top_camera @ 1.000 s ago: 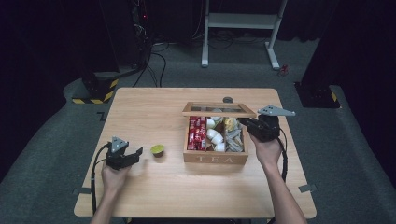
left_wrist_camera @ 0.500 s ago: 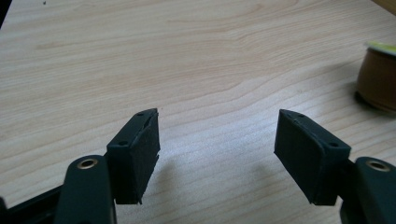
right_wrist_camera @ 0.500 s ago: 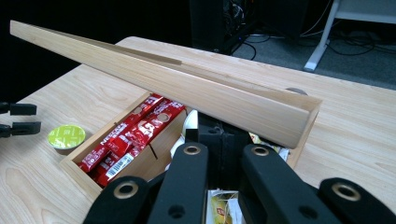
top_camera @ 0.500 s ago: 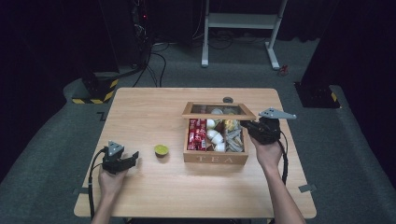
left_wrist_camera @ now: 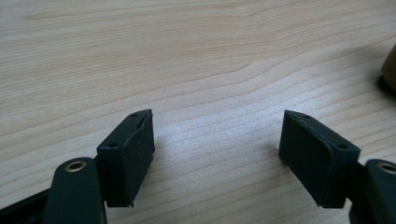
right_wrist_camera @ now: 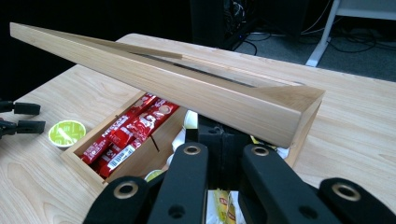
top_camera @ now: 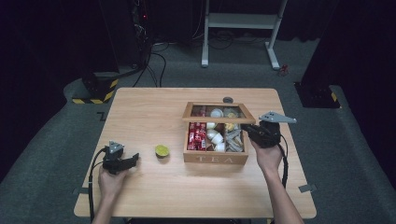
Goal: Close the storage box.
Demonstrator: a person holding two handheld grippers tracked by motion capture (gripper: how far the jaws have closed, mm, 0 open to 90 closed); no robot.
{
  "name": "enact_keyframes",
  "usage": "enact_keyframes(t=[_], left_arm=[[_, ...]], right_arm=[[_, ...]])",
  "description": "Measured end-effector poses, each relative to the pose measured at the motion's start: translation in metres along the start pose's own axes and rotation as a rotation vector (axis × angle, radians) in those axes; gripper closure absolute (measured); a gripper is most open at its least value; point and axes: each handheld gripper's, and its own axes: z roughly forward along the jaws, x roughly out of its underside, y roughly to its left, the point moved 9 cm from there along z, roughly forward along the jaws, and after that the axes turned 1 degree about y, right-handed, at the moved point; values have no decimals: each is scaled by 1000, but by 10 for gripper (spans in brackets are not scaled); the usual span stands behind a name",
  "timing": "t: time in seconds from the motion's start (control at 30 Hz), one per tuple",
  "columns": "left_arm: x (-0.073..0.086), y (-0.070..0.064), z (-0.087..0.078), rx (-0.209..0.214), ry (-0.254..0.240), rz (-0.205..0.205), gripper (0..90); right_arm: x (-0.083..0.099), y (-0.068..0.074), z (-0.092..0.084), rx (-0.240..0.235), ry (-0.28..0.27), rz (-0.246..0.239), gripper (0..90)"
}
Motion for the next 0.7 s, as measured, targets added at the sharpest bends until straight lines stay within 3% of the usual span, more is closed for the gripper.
enact_keyframes(t=[0.7], left_arm=[[0, 0, 0, 3, 2, 2, 251]], right_arm=[[18, 4, -1, -7, -2, 16, 900]])
